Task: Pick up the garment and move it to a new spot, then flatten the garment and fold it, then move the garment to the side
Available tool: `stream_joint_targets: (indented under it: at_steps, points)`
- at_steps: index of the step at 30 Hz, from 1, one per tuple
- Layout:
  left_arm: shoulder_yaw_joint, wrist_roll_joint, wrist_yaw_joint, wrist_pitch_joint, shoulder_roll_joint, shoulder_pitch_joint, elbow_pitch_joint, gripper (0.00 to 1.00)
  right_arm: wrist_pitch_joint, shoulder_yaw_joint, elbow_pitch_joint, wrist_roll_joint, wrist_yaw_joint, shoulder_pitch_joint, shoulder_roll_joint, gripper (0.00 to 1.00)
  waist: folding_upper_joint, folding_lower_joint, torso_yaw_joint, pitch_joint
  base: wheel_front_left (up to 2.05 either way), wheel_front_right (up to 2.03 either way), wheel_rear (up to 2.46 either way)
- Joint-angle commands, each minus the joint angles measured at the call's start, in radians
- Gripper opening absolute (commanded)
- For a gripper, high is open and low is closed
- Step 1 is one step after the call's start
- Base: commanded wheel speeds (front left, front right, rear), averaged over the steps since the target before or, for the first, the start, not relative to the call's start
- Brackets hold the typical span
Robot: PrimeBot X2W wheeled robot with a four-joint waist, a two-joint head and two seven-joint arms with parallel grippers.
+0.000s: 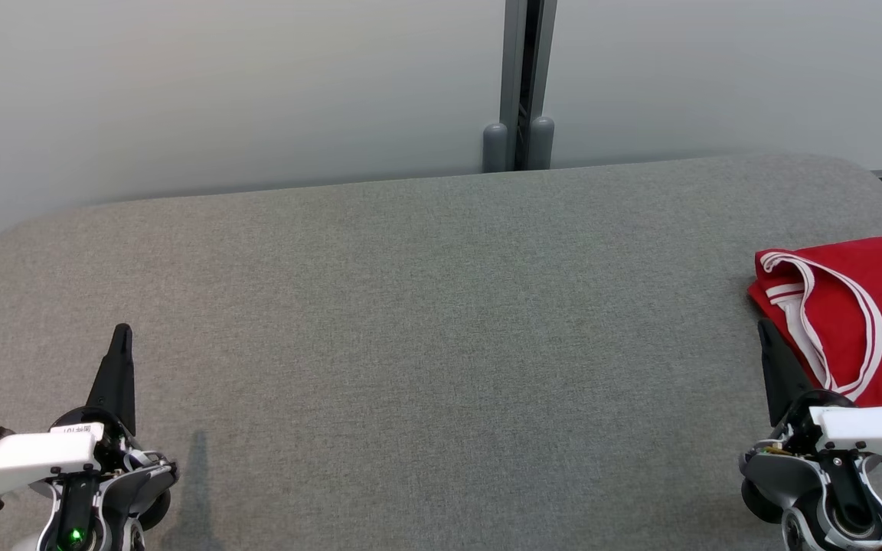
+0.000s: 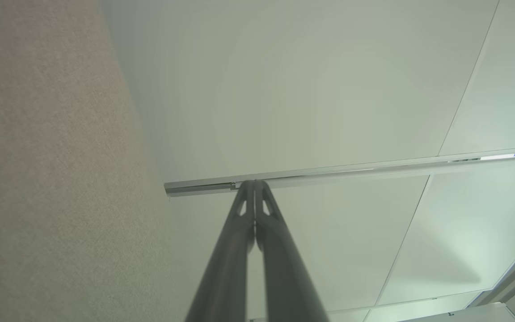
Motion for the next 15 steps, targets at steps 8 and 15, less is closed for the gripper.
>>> stream_joint_targets:
  at_steps: [8, 15]
  points:
    - [0.005, 0.006, -0.005, 0.003, 0.002, -0.018, 0.0, 0.0, 0.002, -0.001, 0.0, 0.002, 0.0, -0.006, -0.006, 0.0, 0.0, 0.0, 0.0, 0.0, 0.0, 0.0, 0.0]
    - [0.006, 0.007, -0.005, 0.004, 0.001, -0.018, 0.0, 0.0, 0.002, -0.001, 0.0, 0.002, 0.0, -0.006, -0.006, 0.0, 0.0, 0.0, 0.0, 0.0, 0.0, 0.0, 0.0]
